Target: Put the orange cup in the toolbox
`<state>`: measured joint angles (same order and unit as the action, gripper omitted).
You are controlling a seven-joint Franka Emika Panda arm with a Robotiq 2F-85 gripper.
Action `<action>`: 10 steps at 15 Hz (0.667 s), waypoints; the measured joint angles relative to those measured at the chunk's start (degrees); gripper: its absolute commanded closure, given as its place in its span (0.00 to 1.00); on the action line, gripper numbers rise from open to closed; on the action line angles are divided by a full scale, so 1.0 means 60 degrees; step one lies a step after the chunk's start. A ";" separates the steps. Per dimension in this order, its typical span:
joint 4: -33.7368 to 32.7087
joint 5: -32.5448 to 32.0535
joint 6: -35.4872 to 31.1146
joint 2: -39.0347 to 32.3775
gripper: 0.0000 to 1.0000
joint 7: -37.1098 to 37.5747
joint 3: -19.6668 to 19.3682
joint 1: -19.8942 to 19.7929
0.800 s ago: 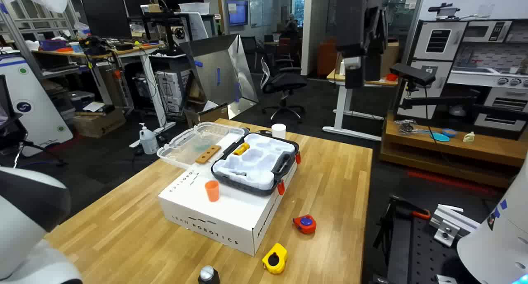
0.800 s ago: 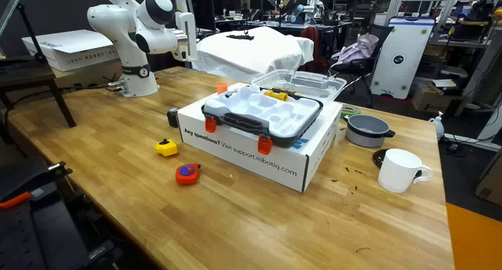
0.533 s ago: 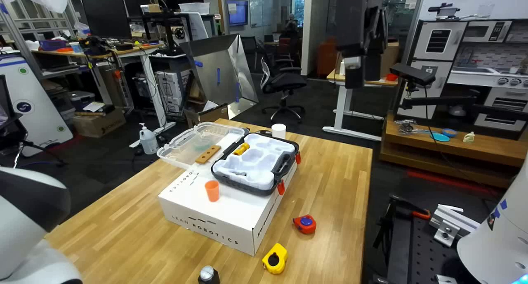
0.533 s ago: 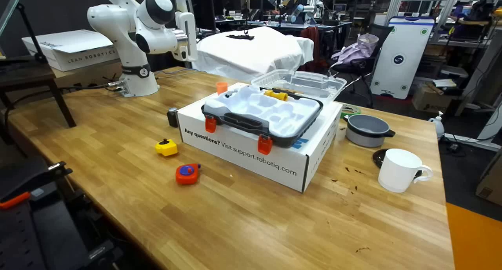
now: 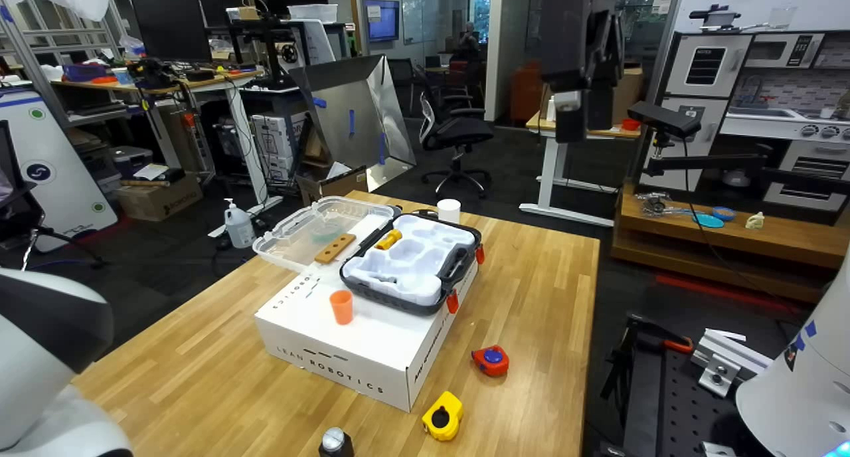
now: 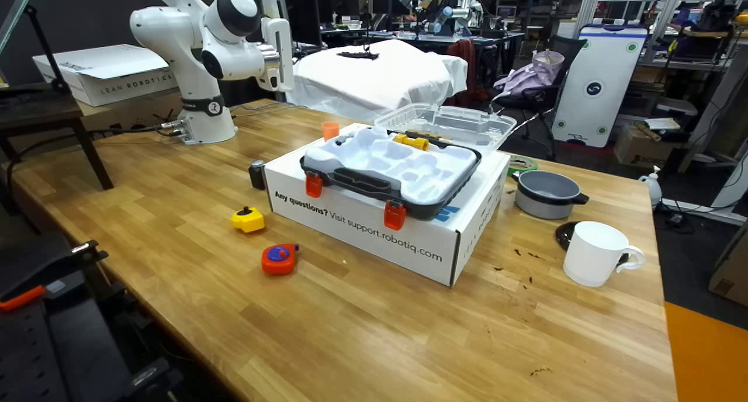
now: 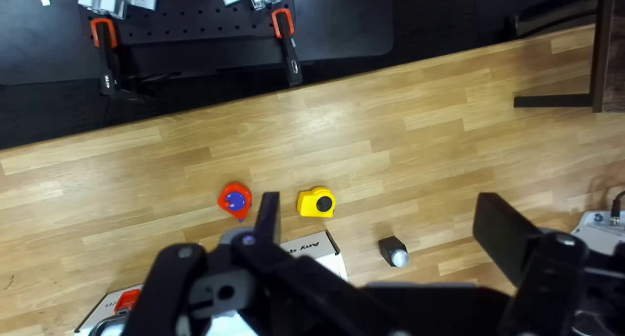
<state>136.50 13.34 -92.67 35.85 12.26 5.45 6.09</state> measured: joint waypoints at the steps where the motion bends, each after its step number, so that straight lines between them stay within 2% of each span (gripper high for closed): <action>1: 0.0001 0.0000 0.0000 -0.0006 0.00 -0.0013 0.0012 -0.0001; 6: 0.0143 -0.0005 -0.0265 -0.0370 0.00 -0.0105 0.0296 0.0005; 10: 0.0191 -0.0008 -0.0971 -0.1525 0.00 -0.0089 0.0972 0.0218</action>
<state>137.64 13.30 -98.50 26.70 11.72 11.28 7.40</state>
